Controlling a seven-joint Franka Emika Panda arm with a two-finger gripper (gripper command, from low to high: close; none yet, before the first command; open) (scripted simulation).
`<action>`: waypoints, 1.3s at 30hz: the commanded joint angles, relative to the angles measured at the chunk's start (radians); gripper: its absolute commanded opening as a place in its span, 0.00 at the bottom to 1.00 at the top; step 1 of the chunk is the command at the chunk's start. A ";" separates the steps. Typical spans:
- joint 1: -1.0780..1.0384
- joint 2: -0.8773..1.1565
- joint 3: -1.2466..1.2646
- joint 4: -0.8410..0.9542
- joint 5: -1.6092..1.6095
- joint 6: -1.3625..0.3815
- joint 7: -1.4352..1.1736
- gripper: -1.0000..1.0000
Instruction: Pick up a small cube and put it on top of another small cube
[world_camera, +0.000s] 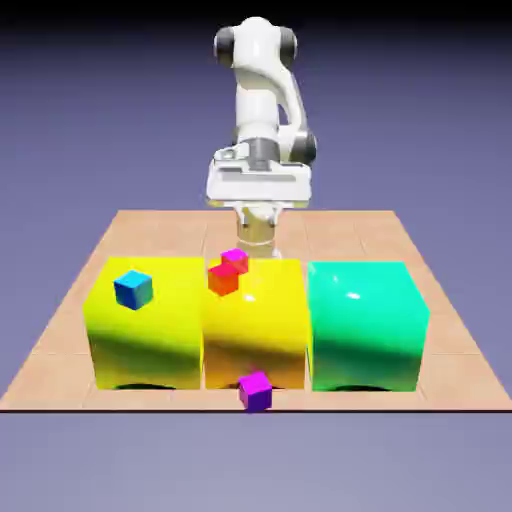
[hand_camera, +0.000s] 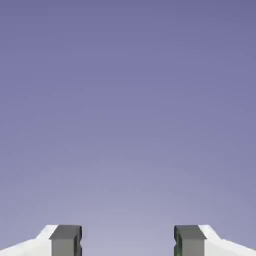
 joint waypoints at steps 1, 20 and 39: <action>0.000 0.036 0.002 0.035 -0.007 -0.038 -0.004 0.50; 0.003 0.725 0.050 0.689 -0.136 -0.766 -0.074 0.50; 0.001 1.336 0.089 1.229 -0.254 -1.364 -0.130 0.50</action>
